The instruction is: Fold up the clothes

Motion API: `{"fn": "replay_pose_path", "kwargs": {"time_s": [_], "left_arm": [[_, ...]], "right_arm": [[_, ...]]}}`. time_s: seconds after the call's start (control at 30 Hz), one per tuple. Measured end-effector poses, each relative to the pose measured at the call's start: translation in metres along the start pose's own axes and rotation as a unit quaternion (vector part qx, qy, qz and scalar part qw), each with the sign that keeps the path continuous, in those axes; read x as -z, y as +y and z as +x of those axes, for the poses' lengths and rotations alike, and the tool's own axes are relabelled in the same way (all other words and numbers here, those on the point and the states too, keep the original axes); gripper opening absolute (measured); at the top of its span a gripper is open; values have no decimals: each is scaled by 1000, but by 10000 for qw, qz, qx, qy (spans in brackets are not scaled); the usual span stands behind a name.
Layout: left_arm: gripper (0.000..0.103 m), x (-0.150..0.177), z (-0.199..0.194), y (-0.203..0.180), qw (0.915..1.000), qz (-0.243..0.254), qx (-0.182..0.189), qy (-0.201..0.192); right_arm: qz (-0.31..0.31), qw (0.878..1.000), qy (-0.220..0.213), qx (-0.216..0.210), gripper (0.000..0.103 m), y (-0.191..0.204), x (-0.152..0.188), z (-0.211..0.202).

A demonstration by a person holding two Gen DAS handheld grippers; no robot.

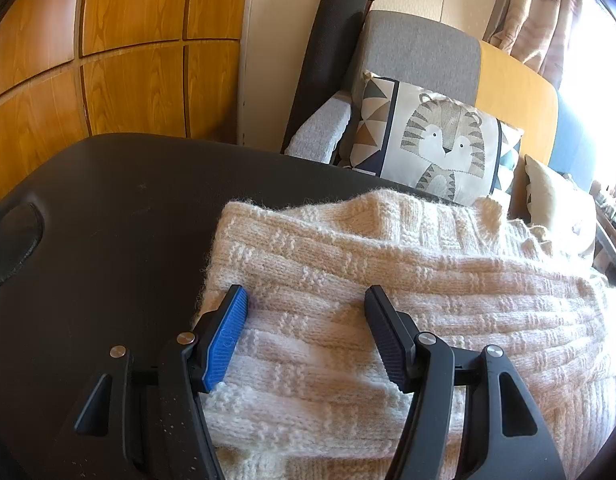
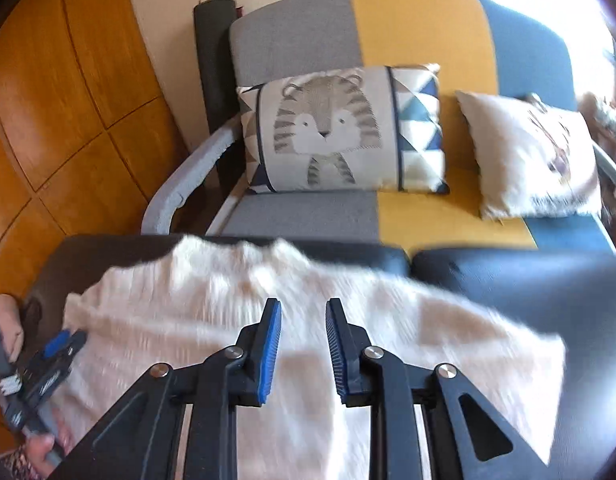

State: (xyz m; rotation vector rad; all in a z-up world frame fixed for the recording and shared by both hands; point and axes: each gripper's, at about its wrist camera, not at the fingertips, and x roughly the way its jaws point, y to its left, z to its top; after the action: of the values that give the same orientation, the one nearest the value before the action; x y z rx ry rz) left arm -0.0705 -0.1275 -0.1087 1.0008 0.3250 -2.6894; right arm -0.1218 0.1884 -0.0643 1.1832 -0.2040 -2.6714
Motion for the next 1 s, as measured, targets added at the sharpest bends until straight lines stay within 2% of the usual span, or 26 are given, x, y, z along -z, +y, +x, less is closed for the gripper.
{"fn": "replay_pose_path", "kwargs": {"time_s": [0.07, 0.17, 0.23, 0.37, 0.47, 0.57, 0.67, 0.73, 0.8, 0.9, 1.0], "left_arm": [[65, 0, 0, 1, 10000, -28, 44, 19], [75, -1, 1, 0, 9998, 27, 179, 84], [83, -1, 2, -1, 9994, 74, 301, 157], [87, -3, 2, -4, 9984, 162, 424, 333], [87, -5, -5, -12, 9943, 701, 351, 728], [87, 1, -32, -5, 9908, 882, 611, 830], [87, 17, -62, 21, 9876, 602, 1109, 929], [87, 31, -76, 38, 9863, 349, 1213, 1065], [87, 49, -90, 51, 9875, 190, 993, 1213], [87, 72, -108, 59, 9905, 136, 323, 1333], [87, 94, -123, 65, 9908, 83, -25, 1347]], "right_arm": [[234, 9997, 34, -74, 22, -9, 13, -18], [698, 9970, -44, -317, 22, -26, 49, -54], [909, 9955, -5, -268, 22, -39, 81, -77], [1337, 9908, 170, -108, 23, -64, 150, -118], [1445, 9891, 265, -90, 23, -73, 186, -141], [1302, 9910, 300, -74, 24, -73, 206, -155], [1168, 9928, 255, -34, 24, -72, 217, -159], [1230, 9921, 231, 4, 27, -75, 223, -159], [1398, 9901, 77, -46, 28, -77, 228, -161], [1607, 9869, -127, -60, 29, -79, 235, -164], [1636, 9863, -223, -50, 29, -77, 238, -164]]}}
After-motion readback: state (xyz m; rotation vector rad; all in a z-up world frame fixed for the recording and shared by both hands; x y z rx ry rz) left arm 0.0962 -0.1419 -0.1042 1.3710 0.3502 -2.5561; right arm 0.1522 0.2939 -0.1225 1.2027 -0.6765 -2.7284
